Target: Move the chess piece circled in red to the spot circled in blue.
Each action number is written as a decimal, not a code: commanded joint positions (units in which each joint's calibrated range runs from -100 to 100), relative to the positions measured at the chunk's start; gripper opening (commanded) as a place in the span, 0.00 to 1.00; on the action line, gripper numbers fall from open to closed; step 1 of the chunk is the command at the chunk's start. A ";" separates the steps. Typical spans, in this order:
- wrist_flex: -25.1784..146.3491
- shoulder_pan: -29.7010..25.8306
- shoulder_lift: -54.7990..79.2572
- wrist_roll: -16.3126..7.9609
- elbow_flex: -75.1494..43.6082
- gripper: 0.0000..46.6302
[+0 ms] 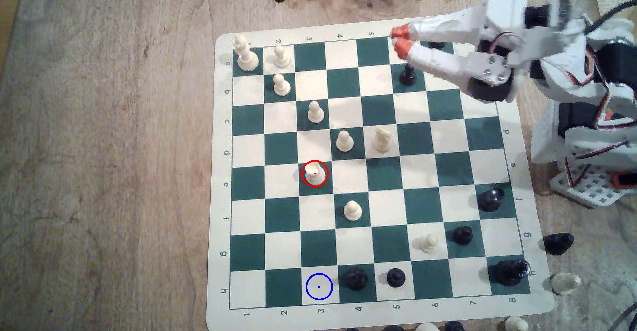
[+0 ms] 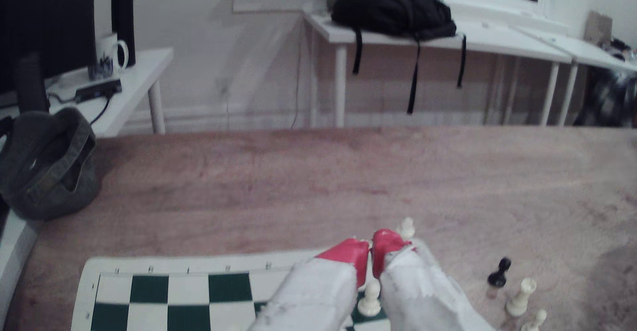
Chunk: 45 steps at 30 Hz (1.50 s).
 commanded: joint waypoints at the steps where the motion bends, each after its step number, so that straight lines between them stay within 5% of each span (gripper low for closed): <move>1: 10.95 -2.88 16.62 -2.10 -20.67 0.00; 11: 15.70 -7.73 40.81 -7.81 -37.36 0.09; 20: 20.13 -9.76 56.34 -9.52 -42.79 0.37; 28: 23.24 -10.86 66.62 -11.82 -53.31 0.44; 45: 24.38 -10.86 84.36 -8.84 -67.45 0.46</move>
